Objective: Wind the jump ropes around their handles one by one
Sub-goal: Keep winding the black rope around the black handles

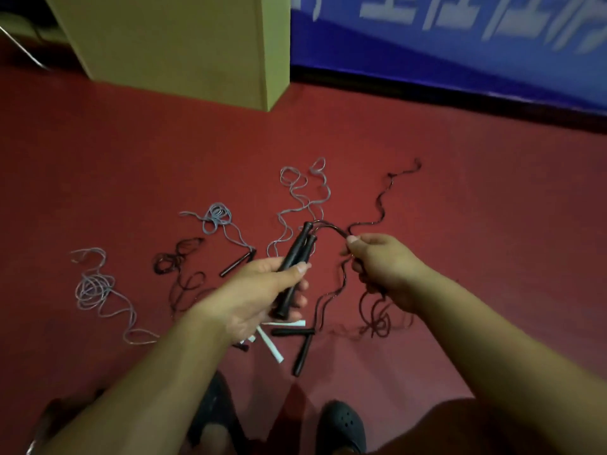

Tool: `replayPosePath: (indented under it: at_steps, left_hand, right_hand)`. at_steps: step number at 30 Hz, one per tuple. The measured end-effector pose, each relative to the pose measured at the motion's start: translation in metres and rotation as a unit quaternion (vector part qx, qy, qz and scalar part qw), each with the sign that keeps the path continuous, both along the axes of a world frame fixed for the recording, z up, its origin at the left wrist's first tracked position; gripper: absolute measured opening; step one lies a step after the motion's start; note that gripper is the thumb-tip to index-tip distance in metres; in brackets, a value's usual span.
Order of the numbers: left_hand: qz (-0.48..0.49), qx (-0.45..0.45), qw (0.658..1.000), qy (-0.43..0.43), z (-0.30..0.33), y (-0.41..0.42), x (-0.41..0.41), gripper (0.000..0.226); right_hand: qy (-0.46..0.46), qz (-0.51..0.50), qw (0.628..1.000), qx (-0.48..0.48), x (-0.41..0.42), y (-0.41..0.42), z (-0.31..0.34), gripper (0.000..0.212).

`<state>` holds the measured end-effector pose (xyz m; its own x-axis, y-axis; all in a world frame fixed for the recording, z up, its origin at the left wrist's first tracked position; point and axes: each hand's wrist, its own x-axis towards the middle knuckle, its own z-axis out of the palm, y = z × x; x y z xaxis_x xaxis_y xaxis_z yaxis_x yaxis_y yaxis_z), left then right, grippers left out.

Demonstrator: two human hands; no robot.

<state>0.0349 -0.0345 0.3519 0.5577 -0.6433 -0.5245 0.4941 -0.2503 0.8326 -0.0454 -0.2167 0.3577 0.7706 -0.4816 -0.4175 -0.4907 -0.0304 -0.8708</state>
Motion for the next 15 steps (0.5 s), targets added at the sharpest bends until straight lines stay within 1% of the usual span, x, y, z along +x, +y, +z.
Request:
replayPosePath:
  at_steps: [2, 4, 8, 11, 13, 15]
  left_hand:
    - [-0.010, -0.035, 0.999, 0.031, 0.008, 0.008, -0.001, 0.020]
    - [-0.022, -0.025, 0.999, 0.031, 0.006, 0.012, -0.005, 0.020]
    - [-0.007, -0.012, 1.000, -0.024, 0.000, 0.011, 0.000, 0.018]
    - [-0.028, 0.003, 0.997, -0.075, 0.001, 0.014, 0.010, 0.015]
    - [-0.039, 0.019, 0.995, -0.088, -0.003, 0.009, 0.016, 0.012]
    - [-0.039, 0.030, 0.995, -0.088, -0.007, 0.002, 0.017, 0.008]
  right_hand:
    - [-0.027, -0.051, 0.998, 0.017, 0.008, 0.016, 0.012, 0.028]
    - [-0.041, -0.087, 0.994, 0.054, 0.013, 0.026, 0.016, 0.026]
    - [-0.075, -0.118, 0.987, 0.079, 0.024, 0.036, 0.020, 0.024]
    - [-0.101, -0.124, 0.982, 0.105, 0.014, 0.037, 0.006, 0.023]
    - [-0.079, -0.107, 0.983, 0.123, 0.008, 0.031, -0.012, 0.025]
    - [-0.029, -0.074, 0.989, 0.126, 0.012, 0.023, -0.015, 0.033]
